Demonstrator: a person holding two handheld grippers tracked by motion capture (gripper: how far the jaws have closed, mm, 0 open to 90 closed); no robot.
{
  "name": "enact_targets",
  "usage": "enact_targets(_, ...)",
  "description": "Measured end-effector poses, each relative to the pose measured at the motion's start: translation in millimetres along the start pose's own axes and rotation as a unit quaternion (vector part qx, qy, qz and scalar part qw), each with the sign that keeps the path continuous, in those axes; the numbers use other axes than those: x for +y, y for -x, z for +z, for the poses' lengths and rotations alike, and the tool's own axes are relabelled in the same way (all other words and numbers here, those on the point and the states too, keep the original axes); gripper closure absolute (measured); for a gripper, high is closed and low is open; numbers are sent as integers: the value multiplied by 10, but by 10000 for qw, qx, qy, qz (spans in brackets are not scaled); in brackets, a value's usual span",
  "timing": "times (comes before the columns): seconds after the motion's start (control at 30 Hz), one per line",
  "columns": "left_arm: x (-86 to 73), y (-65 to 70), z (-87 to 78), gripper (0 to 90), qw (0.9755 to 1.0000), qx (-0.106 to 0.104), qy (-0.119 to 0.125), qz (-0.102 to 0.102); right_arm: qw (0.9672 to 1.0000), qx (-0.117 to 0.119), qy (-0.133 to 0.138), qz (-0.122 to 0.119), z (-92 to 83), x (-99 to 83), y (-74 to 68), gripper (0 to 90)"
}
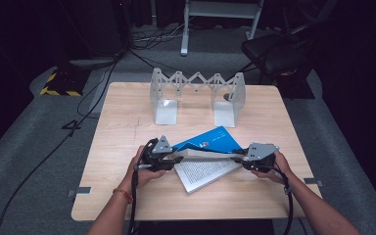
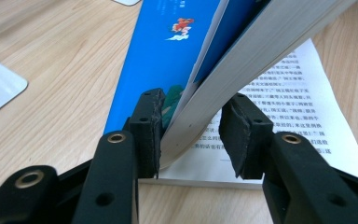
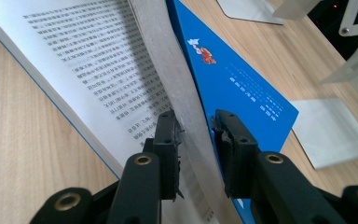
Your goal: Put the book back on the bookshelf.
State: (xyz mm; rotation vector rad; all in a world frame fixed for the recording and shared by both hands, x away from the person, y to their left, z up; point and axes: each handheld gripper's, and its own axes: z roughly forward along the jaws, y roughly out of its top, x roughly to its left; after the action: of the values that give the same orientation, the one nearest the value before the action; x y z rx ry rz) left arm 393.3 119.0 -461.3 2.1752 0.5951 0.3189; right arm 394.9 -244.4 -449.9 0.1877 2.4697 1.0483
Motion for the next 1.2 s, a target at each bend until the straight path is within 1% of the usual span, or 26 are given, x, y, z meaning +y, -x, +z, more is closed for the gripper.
enact_targets(0.03,19,-9,17,590,10000,-20,-11,-16,10000,-14,-25,-31,-23,-5,-7,726)
enact_targets(0.1,56,-21,52,587,10000,-20,7,-2,10000,-66,-44,11,-64,-10,-8,729)
enact_targets(0.2,95,-13,103,576,10000,26,2,14,9999,-62,-51,75,-97,-34,-4,731)
enact_targets(0.23,108,2,119,576,10000,56,-20,33,9999,-64,-61,125,-111,-54,6,731)
enact_targets(0.3,120,47,120,563,9998,157,-100,29,9999,-39,-59,146,-126,-77,27,731)
enact_targets(0.33,121,75,114,547,9997,167,-175,29,9999,-21,-63,155,-127,-81,26,730)
enact_targets(0.37,126,106,103,499,9997,92,-241,20,9999,-4,-66,115,-125,-80,29,727)
enact_targets(0.4,135,163,83,492,9997,99,-237,43,9999,10,-102,63,-119,-77,27,726)
enact_targets(0.47,182,288,25,462,9998,38,-77,191,9999,52,-144,21,-110,-77,24,725)
enact_targets(0.5,220,365,4,440,9996,55,-42,258,9999,62,-147,7,-107,-78,29,725)
enact_targets(0.53,265,446,-10,418,9992,97,-37,378,9999,67,-149,4,-105,-76,33,724)
enact_targets(0.57,305,521,-20,396,9987,91,3,492,9999,65,-155,9,-106,-73,33,724)
enact_targets(0.6,339,595,-17,382,9984,72,55,554,9998,66,-172,8,-106,-69,31,723)
enact_targets(0.67,408,711,34,353,9977,172,23,661,9997,69,-218,-47,-102,-58,30,720)
enact_targets(0.73,461,782,102,336,9977,189,33,651,9996,102,-259,-26,-101,-53,29,719)
enact_targets(0.77,485,807,142,345,9974,233,-8,684,9996,102,-263,-24,-100,-52,29,718)
enact_targets(0.8,497,825,174,409,9968,338,-46,722,9996,106,-271,-20,-98,-53,28,714)
enact_targets(0.83,501,829,191,473,9963,395,-92,764,9995,105,-281,-29,-95,-53,28,712)
enact_targets(0.87,492,820,215,565,9954,470,-122,823,9995,102,-281,-41,-93,-54,28,707)
enact_targets(0.9,485,810,218,637,9957,424,-110,821,9995,113,-297,-40,-88,-55,24,701)
enact_targets(1.0,457,792,213,697,9954,361,-95,880,9996,115,-247,-14,-84,-59,30,682)
enact_targets(1.07,423,773,214,708,9956,272,-126,886,9997,156,-122,116,-79,-75,54,635)
enact_targets(1.1,398,759,215,714,9964,194,-126,817,9995,201,-50,232,-74,-94,72,597)
enact_targets(1.13,379,744,217,719,9966,163,-89,799,9991,238,63,359,-64,-127,98,544)
enact_targets(1.17,346,720,212,723,9971,64,-62,757,9984,264,137,484,-58,-156,120,515)
enact_targets(1.2,331,705,205,725,9972,8,-46,743,9967,353,226,693,-42,-222,181,482)
